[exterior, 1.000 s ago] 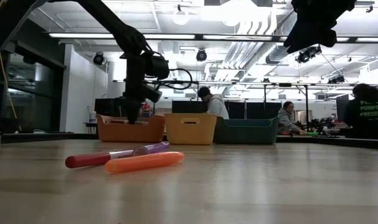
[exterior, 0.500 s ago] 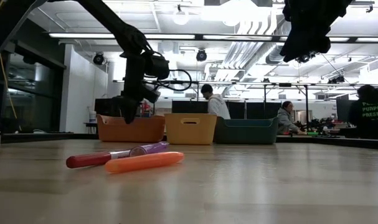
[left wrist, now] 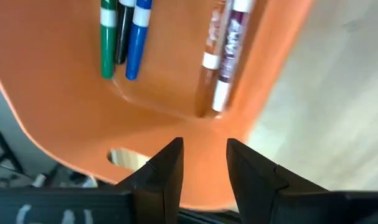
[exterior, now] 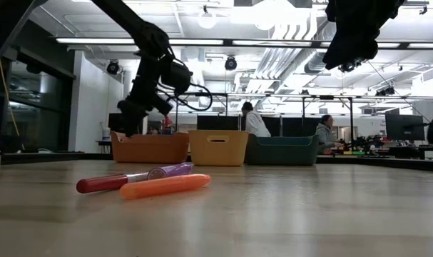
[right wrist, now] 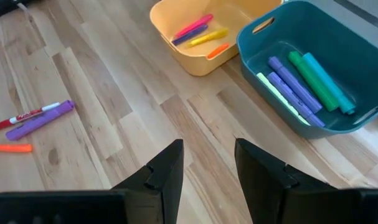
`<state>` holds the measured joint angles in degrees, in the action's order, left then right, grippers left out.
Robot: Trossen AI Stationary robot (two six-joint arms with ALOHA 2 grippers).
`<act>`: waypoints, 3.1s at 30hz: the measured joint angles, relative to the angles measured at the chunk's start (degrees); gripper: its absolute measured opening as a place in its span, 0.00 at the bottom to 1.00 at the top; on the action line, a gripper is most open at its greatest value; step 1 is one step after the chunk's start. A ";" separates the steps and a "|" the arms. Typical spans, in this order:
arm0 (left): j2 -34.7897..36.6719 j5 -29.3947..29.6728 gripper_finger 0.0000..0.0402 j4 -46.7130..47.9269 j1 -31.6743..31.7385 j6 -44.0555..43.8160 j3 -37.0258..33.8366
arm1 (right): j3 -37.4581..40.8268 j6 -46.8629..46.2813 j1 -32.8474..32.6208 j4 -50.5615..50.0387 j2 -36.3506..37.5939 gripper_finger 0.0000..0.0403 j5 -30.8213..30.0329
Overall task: Pick & Place Markers
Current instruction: Put the red marker into the orange bin
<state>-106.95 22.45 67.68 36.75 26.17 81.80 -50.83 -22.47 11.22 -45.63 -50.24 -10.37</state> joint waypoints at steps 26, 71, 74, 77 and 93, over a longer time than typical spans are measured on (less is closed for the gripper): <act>11.06 -11.55 0.29 4.83 -22.40 -55.34 0.02 | 0.00 3.48 -0.02 -4.86 0.00 0.33 6.88; -5.19 -24.81 0.29 -15.06 -51.57 -98.12 -0.03 | 0.00 9.57 -0.01 -3.32 0.00 0.33 7.80; -6.35 -25.88 0.29 -17.36 -51.80 -98.42 -0.02 | 0.00 9.67 -0.01 -3.32 0.00 0.33 7.81; -7.70 -27.27 0.29 -19.83 -51.82 -98.47 0.05 | 0.00 9.70 -0.01 -3.32 0.01 0.33 7.82; -10.71 -26.77 0.29 -19.28 -53.02 -99.14 0.22 | 0.00 10.59 0.00 -3.39 0.02 0.33 7.80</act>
<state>-117.66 -4.32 48.40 -16.27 -72.97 82.02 -50.83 -11.88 11.22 -49.01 -50.22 -2.57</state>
